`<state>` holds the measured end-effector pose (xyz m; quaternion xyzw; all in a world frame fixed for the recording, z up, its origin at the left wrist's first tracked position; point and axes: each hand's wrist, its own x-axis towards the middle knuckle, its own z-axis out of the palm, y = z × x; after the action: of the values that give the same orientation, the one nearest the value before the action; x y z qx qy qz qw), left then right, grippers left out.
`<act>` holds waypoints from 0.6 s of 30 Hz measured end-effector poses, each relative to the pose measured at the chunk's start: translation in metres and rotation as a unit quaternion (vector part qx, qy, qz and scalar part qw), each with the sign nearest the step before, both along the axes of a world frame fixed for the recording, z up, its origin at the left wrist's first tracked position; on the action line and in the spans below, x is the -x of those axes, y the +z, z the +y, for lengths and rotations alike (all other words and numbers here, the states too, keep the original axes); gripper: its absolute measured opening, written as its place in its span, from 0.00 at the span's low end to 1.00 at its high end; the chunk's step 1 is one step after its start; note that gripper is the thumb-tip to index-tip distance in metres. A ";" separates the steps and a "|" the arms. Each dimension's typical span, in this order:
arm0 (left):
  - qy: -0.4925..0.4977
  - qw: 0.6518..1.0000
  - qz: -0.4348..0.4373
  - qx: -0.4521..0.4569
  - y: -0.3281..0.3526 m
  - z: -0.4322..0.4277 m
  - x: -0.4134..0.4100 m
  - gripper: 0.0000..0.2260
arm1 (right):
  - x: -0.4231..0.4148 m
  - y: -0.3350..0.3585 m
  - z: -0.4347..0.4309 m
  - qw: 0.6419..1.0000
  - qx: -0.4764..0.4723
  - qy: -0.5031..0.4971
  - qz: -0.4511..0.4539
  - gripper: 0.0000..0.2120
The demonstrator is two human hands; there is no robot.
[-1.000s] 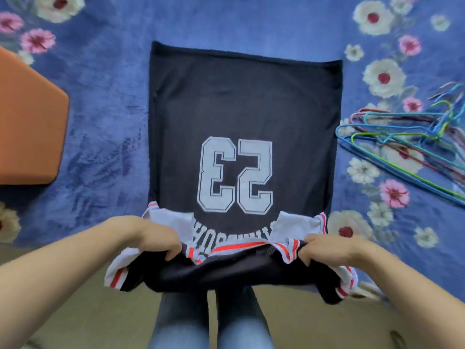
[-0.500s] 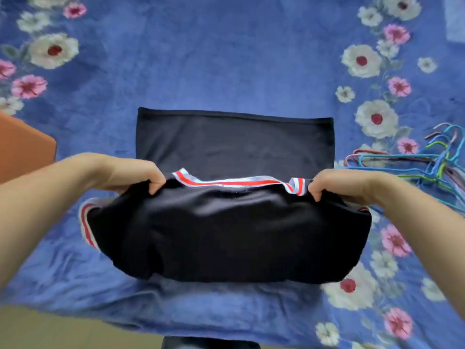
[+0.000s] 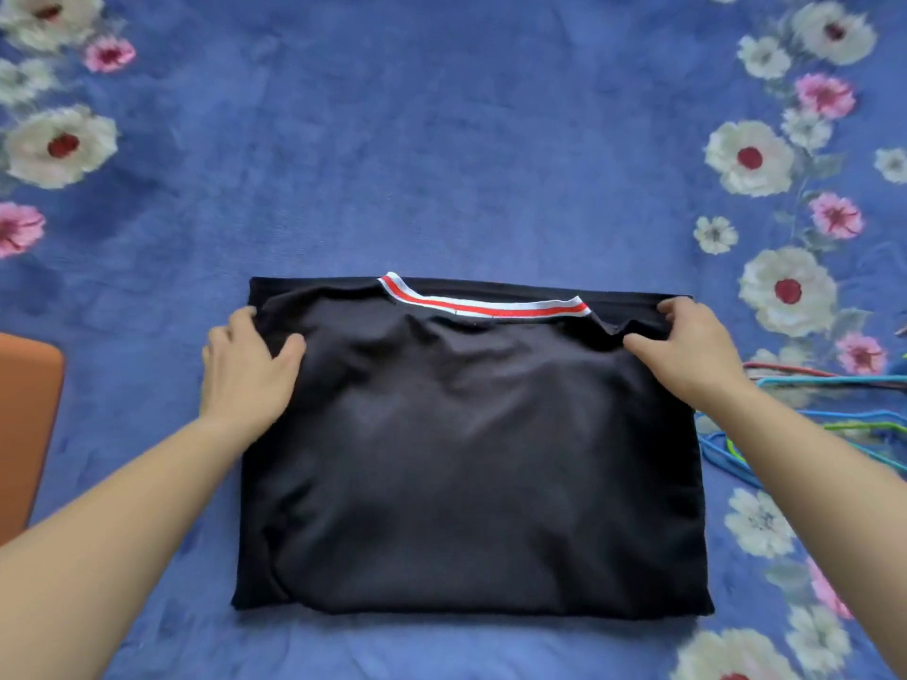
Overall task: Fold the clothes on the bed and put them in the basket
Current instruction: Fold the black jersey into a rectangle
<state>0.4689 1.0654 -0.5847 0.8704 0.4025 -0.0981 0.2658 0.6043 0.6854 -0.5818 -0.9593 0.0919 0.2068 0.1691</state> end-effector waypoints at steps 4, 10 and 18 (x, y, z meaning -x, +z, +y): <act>0.071 0.995 -0.060 0.031 -0.012 -0.006 0.001 0.21 | 0.002 -0.011 -0.007 0.992 -0.027 -0.117 -0.037 0.25; 0.084 0.979 -0.188 0.010 -0.008 0.004 -0.010 0.08 | -0.012 -0.004 -0.012 0.982 -0.062 -0.163 -0.077 0.03; 0.052 0.978 -0.195 -0.056 -0.023 -0.003 -0.011 0.22 | -0.001 -0.020 0.011 0.984 0.052 -0.004 -0.172 0.27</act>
<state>0.4799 1.0623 -0.6074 0.8644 0.3921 0.1104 0.2948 0.6052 0.6967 -0.6018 -0.9876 0.0758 0.0326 0.1336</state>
